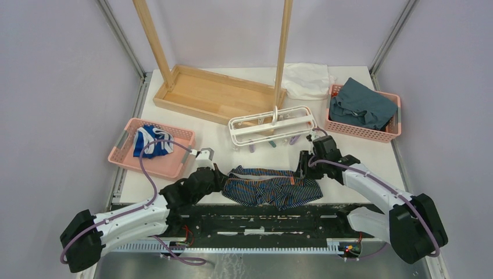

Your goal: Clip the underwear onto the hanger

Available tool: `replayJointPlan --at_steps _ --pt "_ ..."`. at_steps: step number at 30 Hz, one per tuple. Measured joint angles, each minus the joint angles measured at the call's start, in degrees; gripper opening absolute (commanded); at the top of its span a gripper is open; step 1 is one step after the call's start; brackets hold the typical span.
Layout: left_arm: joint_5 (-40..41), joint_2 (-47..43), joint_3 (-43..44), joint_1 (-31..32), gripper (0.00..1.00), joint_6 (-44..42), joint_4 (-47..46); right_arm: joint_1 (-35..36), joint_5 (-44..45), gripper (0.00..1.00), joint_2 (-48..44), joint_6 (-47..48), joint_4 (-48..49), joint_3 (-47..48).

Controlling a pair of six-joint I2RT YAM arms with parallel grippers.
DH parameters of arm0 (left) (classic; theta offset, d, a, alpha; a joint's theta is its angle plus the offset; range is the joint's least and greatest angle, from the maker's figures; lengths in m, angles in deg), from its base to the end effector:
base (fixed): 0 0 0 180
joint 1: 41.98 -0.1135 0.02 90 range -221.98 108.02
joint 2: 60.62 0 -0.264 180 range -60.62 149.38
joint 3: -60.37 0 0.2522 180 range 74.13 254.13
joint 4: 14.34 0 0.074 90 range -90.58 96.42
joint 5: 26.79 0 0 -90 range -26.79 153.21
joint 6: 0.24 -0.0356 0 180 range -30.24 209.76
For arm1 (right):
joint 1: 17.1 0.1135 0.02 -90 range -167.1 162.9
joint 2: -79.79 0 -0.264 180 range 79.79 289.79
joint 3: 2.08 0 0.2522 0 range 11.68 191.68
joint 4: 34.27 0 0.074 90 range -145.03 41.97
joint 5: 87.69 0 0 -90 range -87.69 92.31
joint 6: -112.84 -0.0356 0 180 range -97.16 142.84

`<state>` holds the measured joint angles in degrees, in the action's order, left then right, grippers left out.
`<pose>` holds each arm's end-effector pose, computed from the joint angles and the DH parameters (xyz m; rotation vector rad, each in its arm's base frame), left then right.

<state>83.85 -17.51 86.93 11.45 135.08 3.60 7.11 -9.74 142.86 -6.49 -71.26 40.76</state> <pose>0.1039 -0.1190 0.1613 -0.0543 2.1929 -0.6133 0.1757 0.0872 0.1702 0.0363 2.6606 0.6029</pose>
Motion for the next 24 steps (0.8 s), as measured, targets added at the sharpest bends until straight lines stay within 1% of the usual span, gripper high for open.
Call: replayJointPlan --at_steps 9,12,18,21,24 --pt "-0.13 0.00 0.00 0.00 0.03 0.00 0.00 0.00 -0.17 0.49 2.73 -0.37 2.89 -0.20" --pt "-0.15 0.00 0.00 0.00 0.03 0.00 0.00 0.00 -0.15 0.56 2.99 -0.35 3.02 -0.44" --pt "-0.15 0.00 0.00 0.00 0.03 0.00 0.00 0.00 0.46 0.62 2.34 -0.31 2.08 -0.48" --pt "-0.15 0.00 -0.02 0.00 0.03 0.00 0.00 0.00 0.94 0.62 1.05 -0.15 1.14 -0.48" --pt "-0.15 0.02 -0.02 0.00 0.03 0.00 0.00 0.00 1.36 0.58 0.63 -0.04 1.05 -0.48"
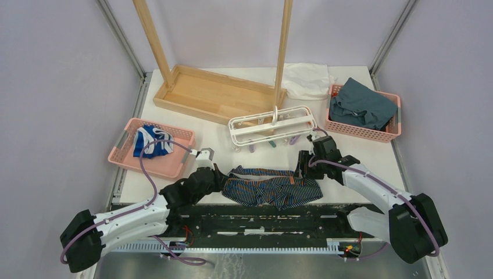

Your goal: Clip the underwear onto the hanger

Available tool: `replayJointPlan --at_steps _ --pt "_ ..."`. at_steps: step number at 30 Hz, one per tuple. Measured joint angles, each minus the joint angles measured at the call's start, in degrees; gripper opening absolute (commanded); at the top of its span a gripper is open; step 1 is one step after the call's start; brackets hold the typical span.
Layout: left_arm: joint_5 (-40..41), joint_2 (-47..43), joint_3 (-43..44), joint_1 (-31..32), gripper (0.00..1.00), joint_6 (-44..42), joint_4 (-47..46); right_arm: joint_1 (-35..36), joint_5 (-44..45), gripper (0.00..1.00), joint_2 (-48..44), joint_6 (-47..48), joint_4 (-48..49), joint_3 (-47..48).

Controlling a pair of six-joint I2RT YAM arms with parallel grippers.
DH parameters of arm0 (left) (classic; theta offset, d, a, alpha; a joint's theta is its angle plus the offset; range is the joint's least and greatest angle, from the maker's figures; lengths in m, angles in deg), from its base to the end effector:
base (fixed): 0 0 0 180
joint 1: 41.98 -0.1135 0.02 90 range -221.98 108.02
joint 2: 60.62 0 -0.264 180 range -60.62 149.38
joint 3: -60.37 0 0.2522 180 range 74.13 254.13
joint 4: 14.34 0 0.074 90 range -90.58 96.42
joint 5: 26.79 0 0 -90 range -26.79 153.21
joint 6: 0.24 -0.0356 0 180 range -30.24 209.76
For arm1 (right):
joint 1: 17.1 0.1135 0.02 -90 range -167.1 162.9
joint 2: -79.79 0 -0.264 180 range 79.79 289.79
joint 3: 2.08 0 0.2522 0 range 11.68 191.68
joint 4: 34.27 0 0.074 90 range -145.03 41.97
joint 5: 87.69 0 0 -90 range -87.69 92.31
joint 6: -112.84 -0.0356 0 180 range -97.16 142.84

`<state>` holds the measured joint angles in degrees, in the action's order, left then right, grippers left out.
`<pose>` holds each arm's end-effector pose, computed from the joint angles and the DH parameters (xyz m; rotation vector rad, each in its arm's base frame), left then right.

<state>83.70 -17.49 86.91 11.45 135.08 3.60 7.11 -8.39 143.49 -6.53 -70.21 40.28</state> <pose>0.1038 -0.1190 0.1611 -0.0526 2.1947 -0.6150 0.1768 0.0868 0.1667 0.0466 2.6568 0.5735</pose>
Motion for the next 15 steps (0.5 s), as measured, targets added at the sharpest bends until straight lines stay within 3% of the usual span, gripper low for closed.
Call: replayJointPlan --at_steps 6,15 --pt "0.00 0.00 0.00 0.00 0.03 0.00 -0.02 0.00 -1.07 0.42 0.94 -0.11 0.52 -0.04" --pt "0.00 0.11 0.00 0.00 0.03 0.00 -0.02 0.00 -1.73 0.02 -0.07 -0.57 0.72 -0.35"
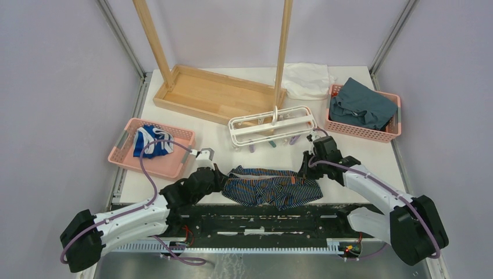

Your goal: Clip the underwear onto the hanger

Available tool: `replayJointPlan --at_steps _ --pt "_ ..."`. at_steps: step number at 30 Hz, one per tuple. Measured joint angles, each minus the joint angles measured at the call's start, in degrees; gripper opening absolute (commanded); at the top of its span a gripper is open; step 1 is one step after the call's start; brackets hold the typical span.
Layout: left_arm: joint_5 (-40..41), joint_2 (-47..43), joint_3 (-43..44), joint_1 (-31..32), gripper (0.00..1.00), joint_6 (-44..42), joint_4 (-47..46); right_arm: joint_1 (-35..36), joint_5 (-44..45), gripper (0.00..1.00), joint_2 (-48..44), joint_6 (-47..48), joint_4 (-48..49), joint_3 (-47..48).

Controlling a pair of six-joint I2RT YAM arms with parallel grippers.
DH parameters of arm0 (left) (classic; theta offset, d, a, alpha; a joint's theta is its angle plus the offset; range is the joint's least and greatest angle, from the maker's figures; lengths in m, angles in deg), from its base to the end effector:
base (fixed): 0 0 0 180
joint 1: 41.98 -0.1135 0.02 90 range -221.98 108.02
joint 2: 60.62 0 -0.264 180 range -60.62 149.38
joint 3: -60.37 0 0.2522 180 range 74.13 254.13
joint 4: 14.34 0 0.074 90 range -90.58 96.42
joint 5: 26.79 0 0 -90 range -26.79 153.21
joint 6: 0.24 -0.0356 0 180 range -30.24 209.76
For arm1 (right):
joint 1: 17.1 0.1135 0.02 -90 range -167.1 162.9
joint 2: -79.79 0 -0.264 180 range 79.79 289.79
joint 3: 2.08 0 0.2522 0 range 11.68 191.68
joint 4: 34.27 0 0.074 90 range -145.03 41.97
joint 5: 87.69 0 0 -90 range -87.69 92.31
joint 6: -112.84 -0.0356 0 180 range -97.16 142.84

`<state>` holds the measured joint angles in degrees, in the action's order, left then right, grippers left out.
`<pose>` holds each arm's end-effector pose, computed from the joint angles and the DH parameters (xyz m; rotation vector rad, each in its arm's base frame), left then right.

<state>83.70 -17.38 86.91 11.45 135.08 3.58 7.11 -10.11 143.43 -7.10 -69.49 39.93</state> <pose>0.1039 -0.1191 0.1609 -0.0523 2.1960 -0.6137 0.1763 0.0876 0.1660 0.0468 2.6569 0.6171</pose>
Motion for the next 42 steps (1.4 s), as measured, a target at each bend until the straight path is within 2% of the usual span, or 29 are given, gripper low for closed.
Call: replayJointPlan --at_steps 6,12,18,21,27,32,35,36,40,42 --pt "0.04 0.07 0.00 -0.02 0.03 0.00 0.02 0.00 1.01 0.00 -4.92 0.44 -0.50 0.00" --pt "0.33 -0.63 0.50 -1.90 0.03 -0.07 0.15 0.00 6.03 0.00 -14.01 1.40 0.44 0.00" --pt "-1.42 -0.61 2.49 -7.41 0.03 -1.68 -1.90 0.04 14.93 0.00 -26.43 -0.79 11.61 -6.21" --pt "-3.08 -0.74 2.40 -8.00 0.03 -2.10 -2.67 0.07 17.20 0.00 -30.80 -4.02 12.85 -9.77" --pt "-7.82 -4.00 -3.23 -8.04 0.03 -1.27 -5.11 0.04 18.10 0.02 -38.29 -12.96 7.28 -13.99" --pt "-10.69 -6.21 -8.94 -8.33 0.03 2.10 -5.01 -0.11 19.10 0.09 -41.53 -19.15 -0.92 -14.34" --pt "-12.33 -6.56 -10.21 -8.37 0.03 3.87 -4.90 -0.11 18.80 0.17 -41.31 -21.33 -5.18 -14.34" --pt "-12.81 -6.56 -10.21 -8.37 0.05 4.22 -4.92 -0.11 18.53 0.19 -41.16 -21.73 -6.29 -14.34" --pt "-13.64 -6.56 -10.10 -8.37 0.34 4.61 -4.96 -0.11 16.72 0.28 -39.91 -22.36 -9.66 -14.34" --pt "-13.68 -6.47 -9.49 -8.37 0.44 4.59 -4.59 -0.11 15.93 0.36 -39.78 -22.36 -10.93 -14.34"
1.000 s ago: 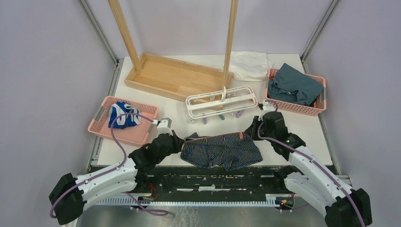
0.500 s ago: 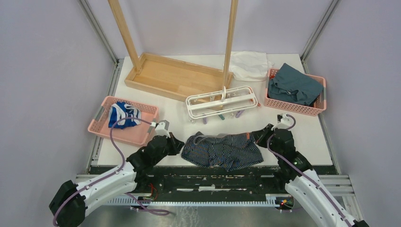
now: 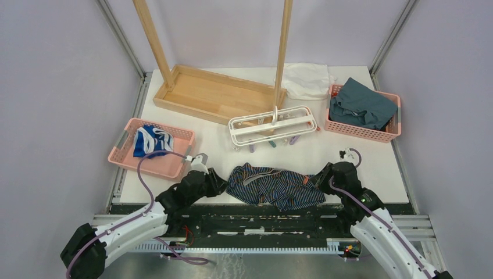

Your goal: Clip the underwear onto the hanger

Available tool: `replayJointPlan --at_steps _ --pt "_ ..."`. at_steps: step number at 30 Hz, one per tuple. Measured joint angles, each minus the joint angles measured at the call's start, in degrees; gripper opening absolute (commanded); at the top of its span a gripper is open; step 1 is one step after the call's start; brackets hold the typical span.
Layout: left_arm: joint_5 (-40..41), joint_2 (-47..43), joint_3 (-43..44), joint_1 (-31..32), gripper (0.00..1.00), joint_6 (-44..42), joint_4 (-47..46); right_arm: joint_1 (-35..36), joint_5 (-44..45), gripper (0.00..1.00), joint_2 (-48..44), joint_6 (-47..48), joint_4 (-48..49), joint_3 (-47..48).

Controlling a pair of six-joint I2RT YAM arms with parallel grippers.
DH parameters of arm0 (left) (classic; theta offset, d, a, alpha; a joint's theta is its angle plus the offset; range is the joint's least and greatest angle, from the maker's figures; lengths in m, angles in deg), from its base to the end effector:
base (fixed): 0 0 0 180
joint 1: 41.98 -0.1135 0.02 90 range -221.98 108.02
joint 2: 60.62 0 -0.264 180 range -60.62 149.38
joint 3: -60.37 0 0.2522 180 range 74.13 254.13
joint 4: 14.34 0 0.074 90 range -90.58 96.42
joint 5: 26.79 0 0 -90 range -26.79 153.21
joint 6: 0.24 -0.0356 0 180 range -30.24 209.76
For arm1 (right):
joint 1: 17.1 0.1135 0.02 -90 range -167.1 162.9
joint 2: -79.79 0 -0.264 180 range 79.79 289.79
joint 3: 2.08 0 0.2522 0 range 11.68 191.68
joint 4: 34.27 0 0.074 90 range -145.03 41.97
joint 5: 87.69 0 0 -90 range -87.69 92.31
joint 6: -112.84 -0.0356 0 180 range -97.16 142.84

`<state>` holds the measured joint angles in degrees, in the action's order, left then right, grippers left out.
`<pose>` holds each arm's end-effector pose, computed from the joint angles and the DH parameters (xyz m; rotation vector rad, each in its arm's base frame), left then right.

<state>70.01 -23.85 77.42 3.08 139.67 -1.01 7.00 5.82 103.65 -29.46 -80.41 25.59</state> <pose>0.1002 -0.0944 0.1268 -0.1685 2.2569 -0.8135 0.1024 0.0434 0.1633 0.6125 2.3060 0.5944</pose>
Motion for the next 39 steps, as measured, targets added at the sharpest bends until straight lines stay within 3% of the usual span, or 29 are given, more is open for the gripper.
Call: replayJointPlan --at_steps 6,13,20,29,39 --pt "-1.27 2.82 6.10 0.02 0.47 -1.88 0.39 0.00 -0.46 0.52 -0.76 0.11 -4.00 1.11" --pt "-2.38 5.60 11.47 1.44 0.52 -6.80 1.68 0.00 4.46 0.56 -1.29 4.70 -8.50 11.26" --pt "-3.10 8.61 13.05 3.28 0.58 -11.78 2.01 0.00 2.99 0.65 11.52 10.36 -6.43 14.05" --pt "-2.27 14.21 13.07 10.03 0.58 -15.10 1.75 0.00 3.08 0.64 22.21 11.19 -1.86 14.21" --pt "5.35 20.39 14.99 16.15 0.58 -15.21 -1.29 0.00 4.59 0.64 22.91 10.99 -1.44 14.88"
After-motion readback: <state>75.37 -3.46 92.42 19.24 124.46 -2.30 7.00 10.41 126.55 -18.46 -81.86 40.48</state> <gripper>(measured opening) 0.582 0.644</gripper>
